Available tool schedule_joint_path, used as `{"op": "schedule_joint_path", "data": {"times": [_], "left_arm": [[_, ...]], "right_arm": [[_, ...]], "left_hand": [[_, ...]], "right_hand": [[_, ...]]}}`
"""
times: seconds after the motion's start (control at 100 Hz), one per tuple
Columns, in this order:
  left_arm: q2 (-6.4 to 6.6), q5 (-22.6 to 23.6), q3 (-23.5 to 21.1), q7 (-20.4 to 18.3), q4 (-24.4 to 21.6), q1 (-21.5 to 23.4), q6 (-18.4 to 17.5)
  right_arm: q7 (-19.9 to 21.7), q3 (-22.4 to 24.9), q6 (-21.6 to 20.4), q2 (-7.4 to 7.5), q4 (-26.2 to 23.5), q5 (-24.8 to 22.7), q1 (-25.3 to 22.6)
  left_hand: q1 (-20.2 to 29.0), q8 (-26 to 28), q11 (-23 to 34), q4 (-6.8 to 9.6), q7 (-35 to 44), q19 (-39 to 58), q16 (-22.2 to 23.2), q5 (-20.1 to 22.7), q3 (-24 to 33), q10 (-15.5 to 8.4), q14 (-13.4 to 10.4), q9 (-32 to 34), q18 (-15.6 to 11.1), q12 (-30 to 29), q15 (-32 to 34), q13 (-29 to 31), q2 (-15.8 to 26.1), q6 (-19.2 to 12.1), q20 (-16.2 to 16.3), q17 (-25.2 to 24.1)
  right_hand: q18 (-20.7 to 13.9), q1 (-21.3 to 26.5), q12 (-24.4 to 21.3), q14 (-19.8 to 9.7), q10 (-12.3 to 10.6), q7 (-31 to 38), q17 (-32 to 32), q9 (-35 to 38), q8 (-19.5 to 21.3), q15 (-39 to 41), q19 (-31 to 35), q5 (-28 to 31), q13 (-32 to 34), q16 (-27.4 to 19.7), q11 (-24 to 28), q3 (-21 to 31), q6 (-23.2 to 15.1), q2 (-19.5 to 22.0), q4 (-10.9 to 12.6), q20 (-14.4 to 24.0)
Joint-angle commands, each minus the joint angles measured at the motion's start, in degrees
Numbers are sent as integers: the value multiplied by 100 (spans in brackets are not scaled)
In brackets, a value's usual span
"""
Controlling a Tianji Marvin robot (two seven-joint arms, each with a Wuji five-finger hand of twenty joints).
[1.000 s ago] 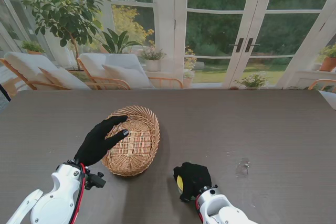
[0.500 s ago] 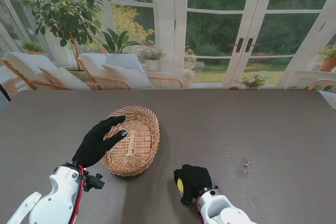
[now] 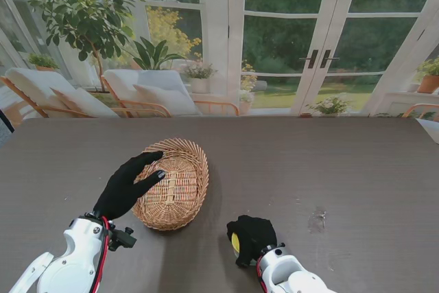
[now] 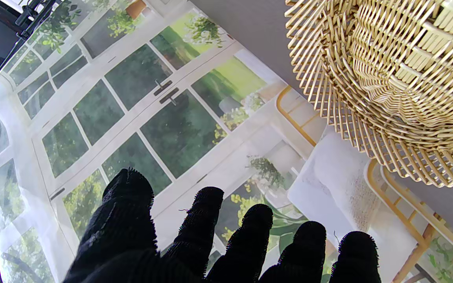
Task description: Stack culture dishes into a storage basket
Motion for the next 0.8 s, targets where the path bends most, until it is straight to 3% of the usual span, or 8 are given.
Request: {"op": "schedule_joint_path", "data": {"times": [0.0,0.23,0.27,0.5,0.79], "left_arm": [[-33,5,-10,-84,-53,36,4],[-37,15,-13,-65,-67,54,16],[-37,15,-14,-66,-69,54,18],[-36,20,-18,-66,-76,63,21],[-52,61,-44,20,-121,131,21]], "right_arm": [[173,-84,-18,3,248,62,-187],[144,-79,-32,-5,285,104,-191],[139,-79,-34,-6,297,111,-192],[73,-66,-78,-8,337,109,-208],[268,51,12,-8,-132,1,-230]], "left_hand": [[-59,25,11,67,-24,-146,-34,23,-110,7,-26,22,-130,11,-62,-69,172,9,-52,12],[-59,25,9,67,-24,-147,-34,24,-111,16,-19,20,-127,10,-62,-70,173,21,-54,11],[-54,25,10,67,-25,-148,-34,23,-109,22,-21,22,-128,10,-62,-68,171,25,-55,9],[-56,25,8,67,-26,-149,-35,19,-109,17,-7,15,-125,9,-64,-75,171,16,-55,8],[-57,24,9,67,-25,-151,-36,21,-111,15,-13,15,-122,8,-62,-71,169,19,-57,3]], "right_hand": [[-1722,2943,218,-2790,-382,769,231,688,305,552,675,668,1278,-145,705,1578,277,434,704,-121],[-1894,2646,353,-2801,-432,807,319,856,322,662,596,849,1295,-192,759,1578,260,168,303,123],[-1912,2615,409,-2790,-429,915,338,883,46,709,451,840,1291,-229,728,1579,250,161,268,433],[-1915,2672,433,-2797,-418,933,333,841,27,718,435,831,1296,-226,735,1579,250,218,288,464],[-1891,2727,442,-2786,-407,889,306,742,177,686,455,751,1254,-229,728,1579,248,230,329,365]]}}
